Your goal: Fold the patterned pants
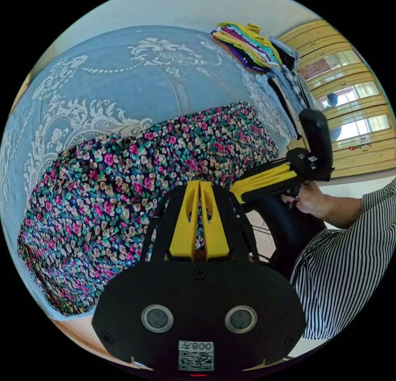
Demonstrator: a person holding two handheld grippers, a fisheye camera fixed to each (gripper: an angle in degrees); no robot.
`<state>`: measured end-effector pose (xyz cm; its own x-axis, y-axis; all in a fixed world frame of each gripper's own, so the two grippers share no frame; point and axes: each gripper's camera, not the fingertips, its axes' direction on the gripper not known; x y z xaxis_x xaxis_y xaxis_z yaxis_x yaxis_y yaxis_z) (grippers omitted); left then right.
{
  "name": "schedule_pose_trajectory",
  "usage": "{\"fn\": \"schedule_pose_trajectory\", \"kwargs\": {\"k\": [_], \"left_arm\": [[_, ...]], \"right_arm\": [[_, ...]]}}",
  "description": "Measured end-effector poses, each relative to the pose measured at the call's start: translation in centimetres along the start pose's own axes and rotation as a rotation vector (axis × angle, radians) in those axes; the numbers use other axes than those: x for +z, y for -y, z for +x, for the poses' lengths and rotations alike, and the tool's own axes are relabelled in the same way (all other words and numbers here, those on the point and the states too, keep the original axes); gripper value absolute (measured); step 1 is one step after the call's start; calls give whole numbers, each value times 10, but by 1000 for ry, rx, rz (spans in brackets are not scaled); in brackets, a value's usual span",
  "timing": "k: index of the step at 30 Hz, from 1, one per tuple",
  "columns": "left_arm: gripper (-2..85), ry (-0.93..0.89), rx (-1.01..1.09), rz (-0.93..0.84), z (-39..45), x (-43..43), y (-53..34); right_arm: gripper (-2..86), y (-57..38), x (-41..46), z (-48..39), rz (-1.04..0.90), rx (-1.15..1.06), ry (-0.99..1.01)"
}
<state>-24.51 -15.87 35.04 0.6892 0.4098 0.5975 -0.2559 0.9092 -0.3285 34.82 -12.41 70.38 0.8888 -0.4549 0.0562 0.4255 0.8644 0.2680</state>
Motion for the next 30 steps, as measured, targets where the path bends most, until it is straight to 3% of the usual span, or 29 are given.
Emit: {"fn": "schedule_pose_trajectory", "kwargs": {"k": [7,11,14,24,30], "left_arm": [[1,-45,78,117,22,-1,-4],[1,8,98,-9,35,34,-3],[1,-67,24,22,29,40,-9],[2,-20,-88,165,32,40,-12],[5,12,-164,122,36,63,-6]], "right_arm": [[1,2,-83,45,230,82,-97],[1,11,-108,95,286,202,-162],[1,24,-101,126,195,262,-154],[1,-3,-129,135,291,223,28],[2,-39,-111,148,137,261,-6]]}}
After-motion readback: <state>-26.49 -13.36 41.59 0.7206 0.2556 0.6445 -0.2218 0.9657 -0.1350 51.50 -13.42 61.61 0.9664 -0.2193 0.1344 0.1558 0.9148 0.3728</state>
